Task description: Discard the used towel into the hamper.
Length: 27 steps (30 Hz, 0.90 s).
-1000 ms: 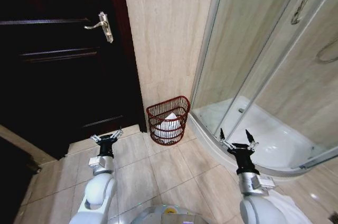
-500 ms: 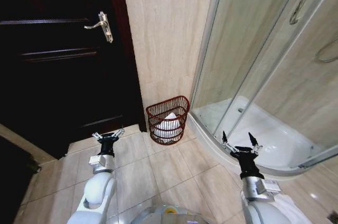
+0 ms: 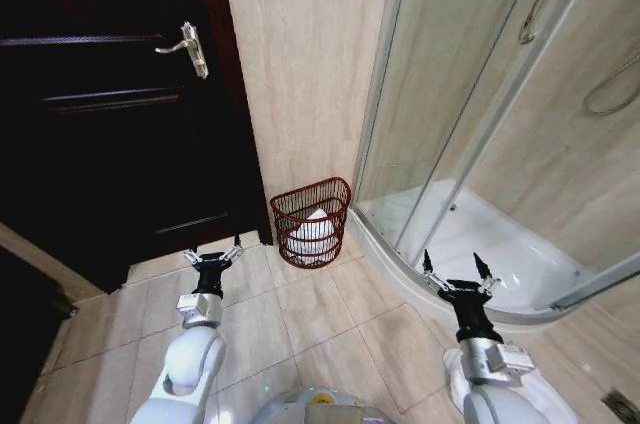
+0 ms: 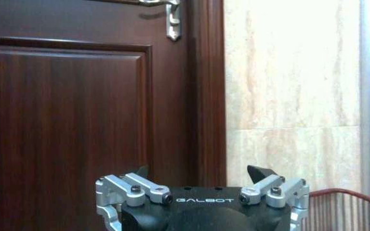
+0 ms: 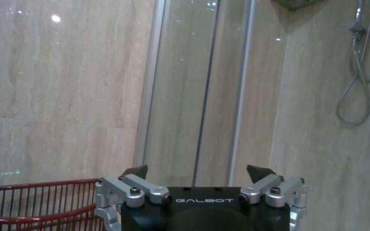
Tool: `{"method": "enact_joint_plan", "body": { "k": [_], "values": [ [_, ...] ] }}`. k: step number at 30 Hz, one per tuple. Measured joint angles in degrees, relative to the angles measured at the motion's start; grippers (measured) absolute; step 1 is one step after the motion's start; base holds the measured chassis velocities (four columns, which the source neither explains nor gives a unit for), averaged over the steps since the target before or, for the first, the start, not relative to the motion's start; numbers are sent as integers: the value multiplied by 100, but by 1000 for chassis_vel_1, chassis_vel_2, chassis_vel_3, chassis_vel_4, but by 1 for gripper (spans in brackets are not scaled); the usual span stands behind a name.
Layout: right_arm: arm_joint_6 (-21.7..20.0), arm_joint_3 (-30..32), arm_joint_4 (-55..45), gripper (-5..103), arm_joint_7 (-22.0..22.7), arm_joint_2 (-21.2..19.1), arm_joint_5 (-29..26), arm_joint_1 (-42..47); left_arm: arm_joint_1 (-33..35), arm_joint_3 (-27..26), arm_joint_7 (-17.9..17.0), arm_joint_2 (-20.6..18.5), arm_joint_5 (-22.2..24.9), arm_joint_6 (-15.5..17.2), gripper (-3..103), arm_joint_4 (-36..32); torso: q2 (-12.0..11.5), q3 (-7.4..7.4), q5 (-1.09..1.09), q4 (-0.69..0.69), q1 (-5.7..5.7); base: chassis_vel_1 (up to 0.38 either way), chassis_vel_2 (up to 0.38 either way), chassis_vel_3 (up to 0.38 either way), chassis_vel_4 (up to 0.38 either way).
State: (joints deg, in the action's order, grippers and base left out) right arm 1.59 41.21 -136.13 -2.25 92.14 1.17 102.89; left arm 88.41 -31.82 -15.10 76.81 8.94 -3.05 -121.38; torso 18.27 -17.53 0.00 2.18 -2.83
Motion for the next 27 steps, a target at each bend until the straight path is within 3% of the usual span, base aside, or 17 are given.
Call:
{"method": "enact_joint_plan", "body": {
  "k": [27],
  "values": [
    [159,-26,146,100,0,0,69,64,-113,165,112,-136,16,-203,100,196,0,0,0,0,0,-37,-114,-25,59]
  ]
}}
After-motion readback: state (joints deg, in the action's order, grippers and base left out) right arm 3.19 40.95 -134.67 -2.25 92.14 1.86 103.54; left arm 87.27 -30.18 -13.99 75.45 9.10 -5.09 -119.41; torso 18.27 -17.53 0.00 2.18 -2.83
